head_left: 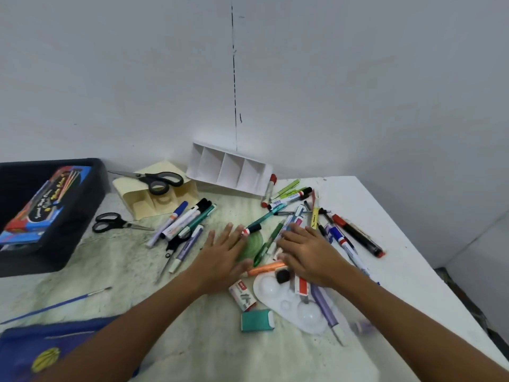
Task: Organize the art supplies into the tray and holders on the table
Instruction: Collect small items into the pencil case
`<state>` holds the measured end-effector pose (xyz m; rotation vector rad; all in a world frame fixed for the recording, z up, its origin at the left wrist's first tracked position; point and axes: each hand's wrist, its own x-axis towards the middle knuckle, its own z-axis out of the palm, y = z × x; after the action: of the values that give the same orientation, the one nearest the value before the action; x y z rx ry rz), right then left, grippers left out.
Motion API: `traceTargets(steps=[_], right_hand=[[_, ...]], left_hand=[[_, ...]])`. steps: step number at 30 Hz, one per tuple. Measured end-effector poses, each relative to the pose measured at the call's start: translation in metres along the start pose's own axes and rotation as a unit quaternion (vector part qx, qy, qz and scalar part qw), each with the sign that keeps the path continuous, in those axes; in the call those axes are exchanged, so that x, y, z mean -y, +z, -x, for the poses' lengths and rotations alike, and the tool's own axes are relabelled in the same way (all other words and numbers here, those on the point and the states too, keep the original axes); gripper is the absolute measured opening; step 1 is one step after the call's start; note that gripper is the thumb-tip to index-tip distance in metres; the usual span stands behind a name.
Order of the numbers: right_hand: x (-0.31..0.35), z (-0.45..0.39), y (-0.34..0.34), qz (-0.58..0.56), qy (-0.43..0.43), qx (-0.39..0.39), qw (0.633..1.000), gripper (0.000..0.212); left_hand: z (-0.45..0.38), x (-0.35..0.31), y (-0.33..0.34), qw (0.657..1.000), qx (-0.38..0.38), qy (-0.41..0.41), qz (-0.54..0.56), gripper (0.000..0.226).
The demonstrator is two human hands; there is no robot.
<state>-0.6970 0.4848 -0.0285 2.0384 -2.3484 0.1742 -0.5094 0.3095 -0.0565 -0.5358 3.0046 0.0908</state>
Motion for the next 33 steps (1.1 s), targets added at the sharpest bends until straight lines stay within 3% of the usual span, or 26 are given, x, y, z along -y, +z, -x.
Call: traceTargets(steps=[5, 9, 14, 20, 24, 28, 31, 33], right_hand=[[-0.017, -0.004, -0.010, -0.011, -0.058, -0.087, 0.994, 0.030], [-0.021, -0.028, -0.019, -0.028, -0.031, -0.065, 0.997, 0.027], [-0.008, -0.081, -0.019, -0.064, -0.012, -0.052, 0.997, 0.031], [0.010, -0.122, 0.005, 0.092, -0.033, -0.021, 0.995, 0.039], [0.008, -0.121, -0.002, -0.005, -0.019, -0.025, 0.999, 0.030], [-0.006, -0.112, -0.030, -0.106, -0.063, 0.094, 0.988, 0.018], [-0.003, -0.107, -0.037, -0.109, -0.071, 0.223, 0.966, 0.029], [0.003, -0.105, -0.033, -0.112, -0.081, 0.254, 0.957, 0.032]], left_hand=[[0.008, 0.022, 0.002, 0.997, -0.013, -0.078, -0.015, 0.089], [0.011, 0.029, -0.006, 0.991, -0.021, -0.129, -0.006, 0.109], [0.005, 0.033, -0.011, 0.986, -0.031, -0.161, -0.031, 0.083], [0.003, 0.033, -0.015, 0.988, -0.065, -0.137, -0.018, 0.067], [0.002, 0.032, -0.015, 0.991, -0.108, -0.076, 0.022, 0.060], [-0.003, 0.033, -0.011, 0.994, -0.097, -0.031, 0.038, 0.059], [-0.006, 0.031, -0.006, 0.995, -0.077, -0.038, 0.041, 0.068], [-0.007, 0.029, -0.004, 0.994, -0.082, -0.047, 0.052, 0.073]])
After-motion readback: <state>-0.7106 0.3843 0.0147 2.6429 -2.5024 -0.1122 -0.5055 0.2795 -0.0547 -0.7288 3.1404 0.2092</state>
